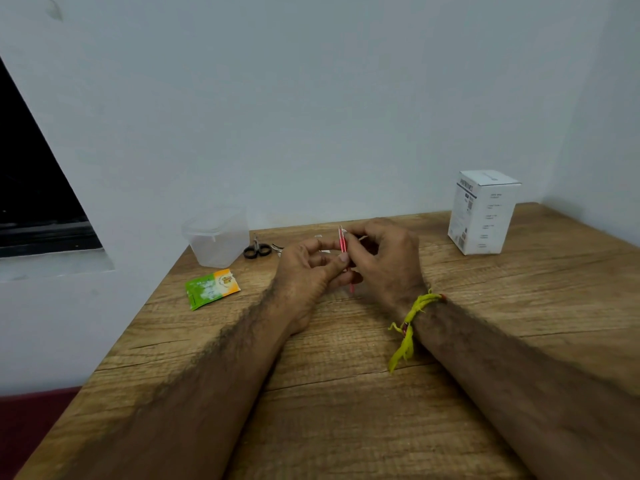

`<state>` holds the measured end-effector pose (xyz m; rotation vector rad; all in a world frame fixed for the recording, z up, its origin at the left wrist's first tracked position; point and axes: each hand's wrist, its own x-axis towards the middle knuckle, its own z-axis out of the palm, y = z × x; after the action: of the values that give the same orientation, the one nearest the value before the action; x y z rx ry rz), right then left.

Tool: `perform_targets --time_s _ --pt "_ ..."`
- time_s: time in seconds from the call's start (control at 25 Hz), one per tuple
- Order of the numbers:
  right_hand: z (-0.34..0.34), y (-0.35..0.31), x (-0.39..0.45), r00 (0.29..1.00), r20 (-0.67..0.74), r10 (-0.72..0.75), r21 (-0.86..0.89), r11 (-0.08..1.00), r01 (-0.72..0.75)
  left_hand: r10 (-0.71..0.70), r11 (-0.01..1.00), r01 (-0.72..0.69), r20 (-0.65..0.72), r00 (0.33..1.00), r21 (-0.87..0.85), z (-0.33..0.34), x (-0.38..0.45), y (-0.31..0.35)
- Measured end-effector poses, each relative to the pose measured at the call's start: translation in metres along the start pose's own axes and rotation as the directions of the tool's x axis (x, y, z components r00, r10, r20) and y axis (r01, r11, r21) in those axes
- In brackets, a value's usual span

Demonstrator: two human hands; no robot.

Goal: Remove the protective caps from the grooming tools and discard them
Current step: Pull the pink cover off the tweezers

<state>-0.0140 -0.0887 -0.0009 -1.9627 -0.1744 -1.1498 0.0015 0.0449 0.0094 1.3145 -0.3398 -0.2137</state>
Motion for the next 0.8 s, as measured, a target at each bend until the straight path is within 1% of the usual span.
perform_targets --time_s 0.2,0.28,0.48,0.8 --pt "-0.001 0.004 -0.001 0.984 -0.001 -0.176 -0.124 0.977 0.175 -0.006 1.0 0.006 0.004 1.0 -0.003 -0.001 0.001 0.0" --pt "-0.001 0.007 0.001 0.977 -0.003 -0.212 -0.178 0.962 0.208 -0.028 1.0 0.028 0.003 1.0 0.004 -0.002 0.003 0.0" --pt "0.003 0.01 0.0 0.968 0.051 -0.248 -0.217 0.943 0.253 -0.041 0.998 0.04 -0.008 0.999 -0.037 -0.002 0.006 -0.002" --pt "0.0 0.012 0.001 0.964 0.074 -0.256 -0.175 0.948 0.265 -0.08 0.995 0.081 0.01 0.997 -0.053 -0.005 0.008 -0.001"
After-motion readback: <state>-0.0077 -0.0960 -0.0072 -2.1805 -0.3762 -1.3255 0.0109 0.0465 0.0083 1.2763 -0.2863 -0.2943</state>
